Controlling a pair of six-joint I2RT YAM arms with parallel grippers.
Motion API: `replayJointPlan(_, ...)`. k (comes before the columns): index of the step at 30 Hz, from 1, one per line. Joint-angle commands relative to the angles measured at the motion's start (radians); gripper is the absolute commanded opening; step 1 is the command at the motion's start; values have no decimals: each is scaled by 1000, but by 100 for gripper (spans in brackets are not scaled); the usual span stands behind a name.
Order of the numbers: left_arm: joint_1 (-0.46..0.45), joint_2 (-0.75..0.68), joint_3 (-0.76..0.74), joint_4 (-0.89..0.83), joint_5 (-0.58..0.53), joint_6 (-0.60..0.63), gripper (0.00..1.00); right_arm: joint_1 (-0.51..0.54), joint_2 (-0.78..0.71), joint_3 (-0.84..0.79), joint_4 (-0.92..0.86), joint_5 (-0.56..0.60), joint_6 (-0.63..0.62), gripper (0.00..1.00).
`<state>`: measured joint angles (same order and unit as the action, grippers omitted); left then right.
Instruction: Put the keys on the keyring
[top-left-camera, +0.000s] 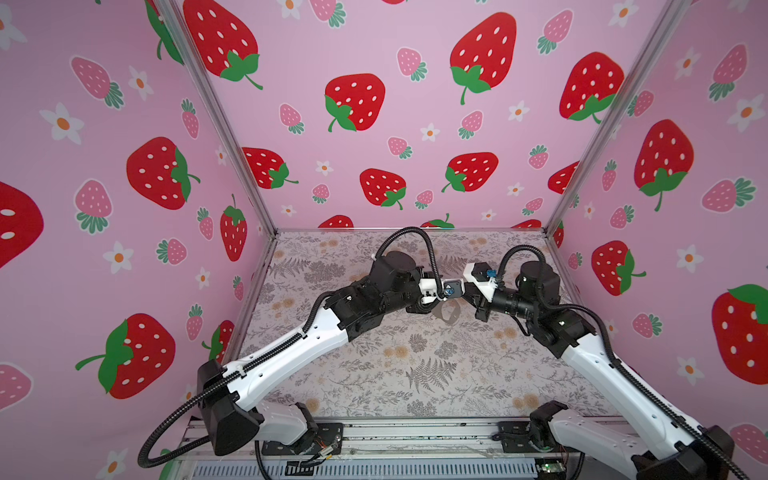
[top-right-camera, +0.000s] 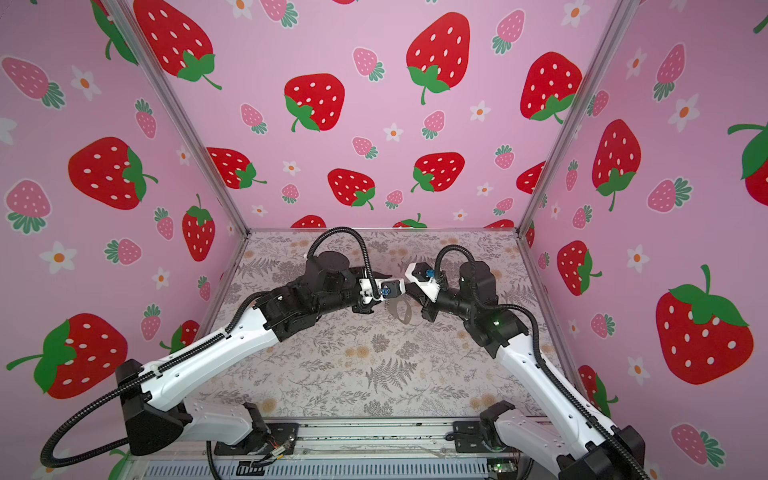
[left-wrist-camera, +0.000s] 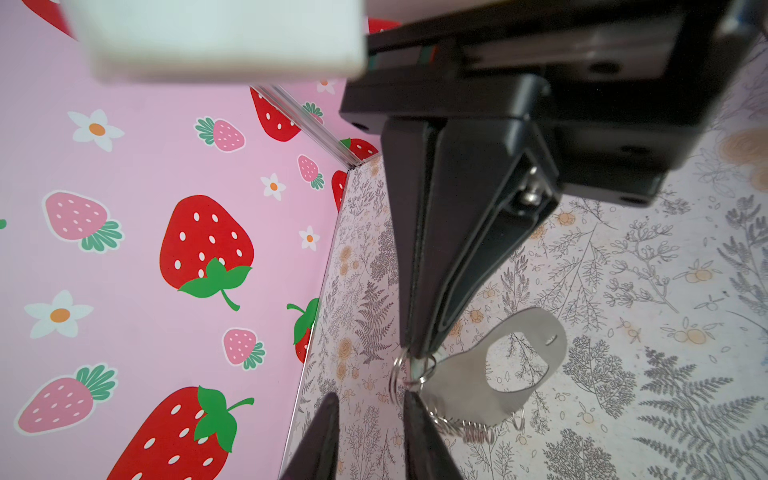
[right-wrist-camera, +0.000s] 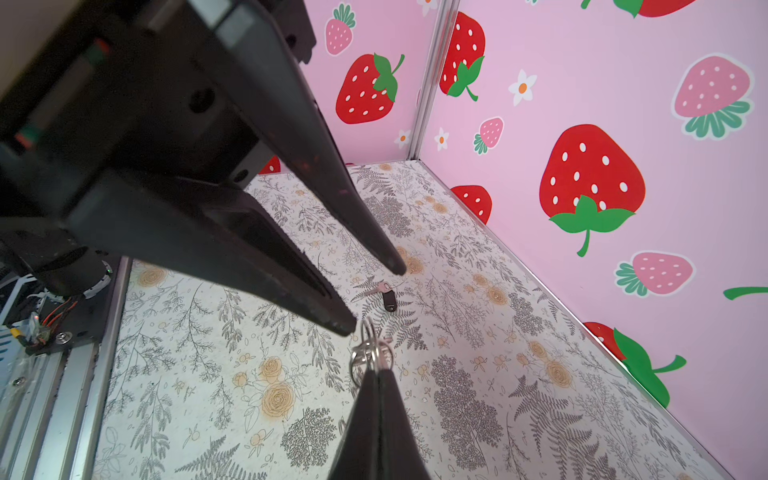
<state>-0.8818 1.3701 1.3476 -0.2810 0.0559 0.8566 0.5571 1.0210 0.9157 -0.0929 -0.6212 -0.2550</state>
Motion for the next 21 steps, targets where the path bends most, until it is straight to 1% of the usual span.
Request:
replayJointPlan(1, -7, 13, 28, 36, 32, -13, 29, 5, -11, 32, 27, -26, 13, 0)
replayJointPlan(6, -6, 21, 27, 40, 37, -19, 29, 5, -18, 29, 41, -25, 23, 0)
replayJointPlan(11, -6, 24, 18, 42, 20, -21, 28, 6, -19, 31, 48, -34, 34, 0)
replayJointPlan(17, -6, 30, 17, 49, 5, -20, 22, 5, -24, 19, 57, -42, 37, 0)
replayJointPlan(21, -6, 38, 25, 39, 10, -16, 20, 6, -28, 18, 65, -43, 39, 0)
